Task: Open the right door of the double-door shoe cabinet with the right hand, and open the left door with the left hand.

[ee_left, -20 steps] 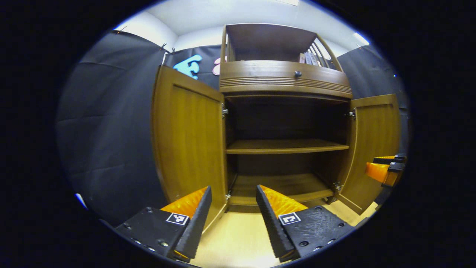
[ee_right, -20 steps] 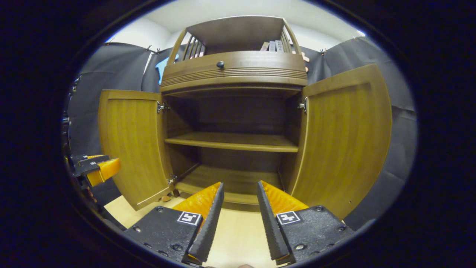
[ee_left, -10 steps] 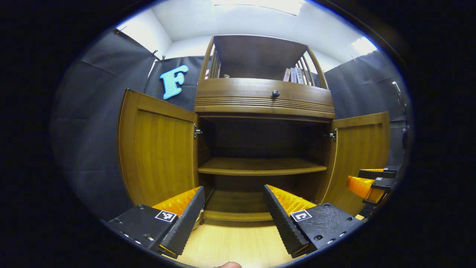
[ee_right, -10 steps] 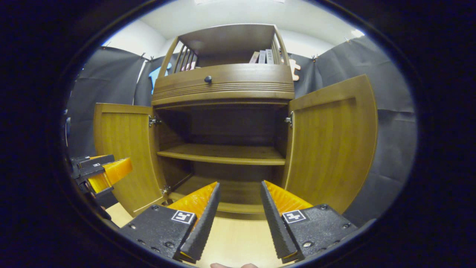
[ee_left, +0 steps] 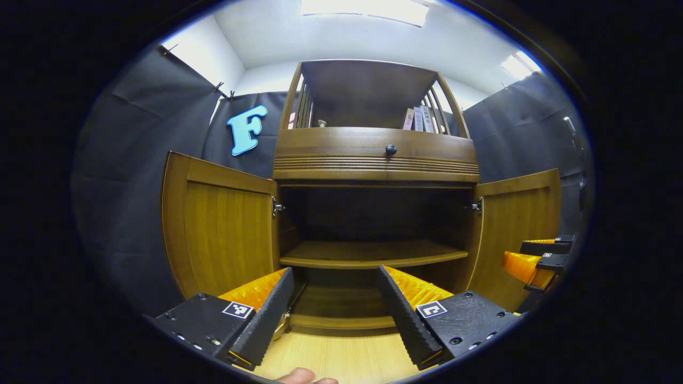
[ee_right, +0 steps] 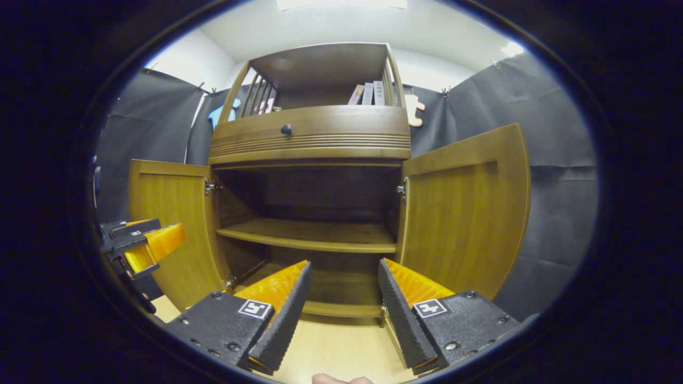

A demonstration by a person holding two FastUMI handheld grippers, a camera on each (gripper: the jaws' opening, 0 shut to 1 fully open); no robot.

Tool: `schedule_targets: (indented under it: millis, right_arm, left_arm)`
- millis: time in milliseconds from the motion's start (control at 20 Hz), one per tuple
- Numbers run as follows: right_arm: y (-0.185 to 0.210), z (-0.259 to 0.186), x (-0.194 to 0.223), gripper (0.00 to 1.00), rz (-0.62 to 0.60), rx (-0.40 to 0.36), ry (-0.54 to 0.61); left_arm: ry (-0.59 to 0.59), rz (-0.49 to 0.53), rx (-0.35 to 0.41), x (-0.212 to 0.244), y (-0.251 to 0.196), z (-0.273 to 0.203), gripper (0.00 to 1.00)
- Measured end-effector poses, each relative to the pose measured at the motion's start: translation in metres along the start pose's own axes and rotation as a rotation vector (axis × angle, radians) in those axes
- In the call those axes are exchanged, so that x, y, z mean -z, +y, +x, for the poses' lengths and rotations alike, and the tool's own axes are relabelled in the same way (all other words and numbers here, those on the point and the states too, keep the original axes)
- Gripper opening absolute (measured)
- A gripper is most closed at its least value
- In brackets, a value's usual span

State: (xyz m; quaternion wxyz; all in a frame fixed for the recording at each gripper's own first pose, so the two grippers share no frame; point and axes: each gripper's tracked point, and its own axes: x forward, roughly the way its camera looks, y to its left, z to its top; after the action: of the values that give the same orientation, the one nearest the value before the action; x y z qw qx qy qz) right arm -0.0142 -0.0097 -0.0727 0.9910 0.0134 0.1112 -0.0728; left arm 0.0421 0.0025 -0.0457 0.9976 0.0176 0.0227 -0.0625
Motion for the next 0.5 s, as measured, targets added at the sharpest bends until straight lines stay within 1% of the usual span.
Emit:
schedule_targets:
  millis: [50, 100, 200, 350, 500]
  right_arm:
    - [-0.002, 0.001, 0.0, 0.83, 0.0, 0.0, -0.003]
    - [-0.004, 0.002, 0.0, 0.83, 0.001, 0.002, -0.004]
    - [-0.006, 0.007, 0.001, 0.83, 0.005, -0.002, -0.002]
    - [-0.006, 0.011, 0.001, 0.83, 0.007, -0.021, 0.005]
    - [-0.007, 0.013, -0.002, 0.84, -0.003, -0.034, -0.007]
  left_arm:
    - [0.003, 0.003, 0.004, 0.0, -0.002, 0.001, 0.86]
    - [0.004, 0.003, 0.003, 0.001, -0.004, 0.003, 1.0]
    - [-0.001, 0.006, 0.006, 0.0, -0.004, 0.004, 0.95]
    - [0.002, 0.023, -0.006, 0.001, -0.003, 0.008, 0.95]
    - [-0.002, 0.01, -0.013, -0.002, -0.003, 0.009, 0.95]
